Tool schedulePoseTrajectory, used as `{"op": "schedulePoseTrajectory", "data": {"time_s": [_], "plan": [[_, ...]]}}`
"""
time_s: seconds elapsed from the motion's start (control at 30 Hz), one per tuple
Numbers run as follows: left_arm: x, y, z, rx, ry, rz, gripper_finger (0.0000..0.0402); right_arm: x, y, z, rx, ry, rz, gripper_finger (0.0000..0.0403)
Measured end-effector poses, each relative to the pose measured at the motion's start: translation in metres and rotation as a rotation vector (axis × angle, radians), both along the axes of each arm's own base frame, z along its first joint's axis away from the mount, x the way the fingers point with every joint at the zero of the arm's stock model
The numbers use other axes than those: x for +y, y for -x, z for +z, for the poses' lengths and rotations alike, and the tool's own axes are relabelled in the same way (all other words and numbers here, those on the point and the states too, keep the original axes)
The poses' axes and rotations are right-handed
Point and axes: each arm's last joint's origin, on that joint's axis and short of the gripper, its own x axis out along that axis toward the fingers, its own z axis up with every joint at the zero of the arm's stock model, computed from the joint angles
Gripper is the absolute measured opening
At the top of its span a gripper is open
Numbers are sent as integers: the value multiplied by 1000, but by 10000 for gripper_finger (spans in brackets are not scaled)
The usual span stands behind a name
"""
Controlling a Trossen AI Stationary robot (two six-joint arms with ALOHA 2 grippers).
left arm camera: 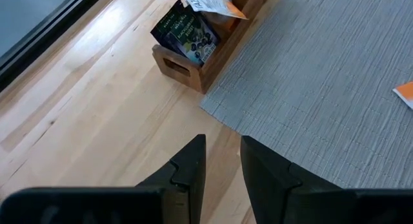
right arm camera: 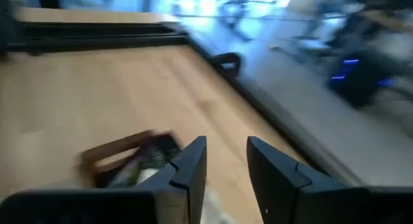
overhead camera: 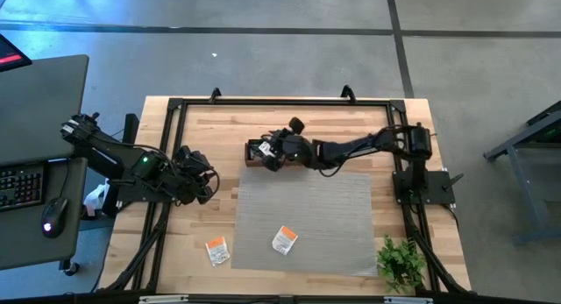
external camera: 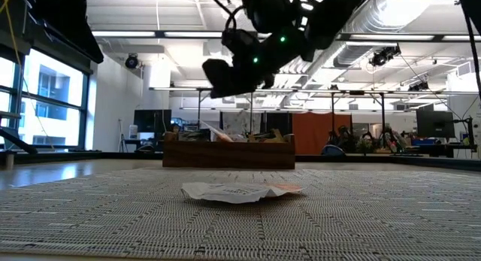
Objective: Pick & Place Tea
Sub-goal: Put the white tea bag into the middle section of the wooden organizer
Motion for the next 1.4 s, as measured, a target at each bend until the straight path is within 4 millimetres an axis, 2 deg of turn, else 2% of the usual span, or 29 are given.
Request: {"op": "schedulePoseTrajectory", "data": {"time_s": [0.1, 0.2, 0.33, 0.47, 0.6, 0.73, 0.9, 0.97, 1.2, 1.33, 1.4], "plan": [[0, 0, 0, -2, 3, 3, 97, -4, 2, -1, 8, -106, 88, 91], [0, 0, 0, -2, 3, 4, 97, -9, 3, -12, 52, -195, 142, 55], [0, 0, 0, -5, 1, 6, 97, -15, 3, -19, 70, -222, 162, 7], [0, -1, 0, -10, 4, 6, 97, -21, 3, -27, 81, -252, 160, 15], [-1, -1, 1, -18, 8, 6, 97, -25, 2, -39, 111, -275, 167, 3], [-1, -1, 1, -20, 9, 6, 97, -28, 5, -45, 164, -230, 70, 5], [-1, -1, 1, -20, 10, 6, 97, -31, 10, -38, 171, -130, -97, 6], [-1, -1, 1, -20, 10, 5, 97, -31, 10, -30, 150, -135, -79, 7], [-1, -1, 1, -17, 11, 4, 97, -21, 9, -24, 128, -165, -8, 4], [-1, -1, 1, -14, 15, 1, 97, -11, 7, -23, 160, -120, 33, 2], [-1, -1, 1, -13, 14, 1, 97, -3, 7, -16, 155, -106, 83, 4]]}}
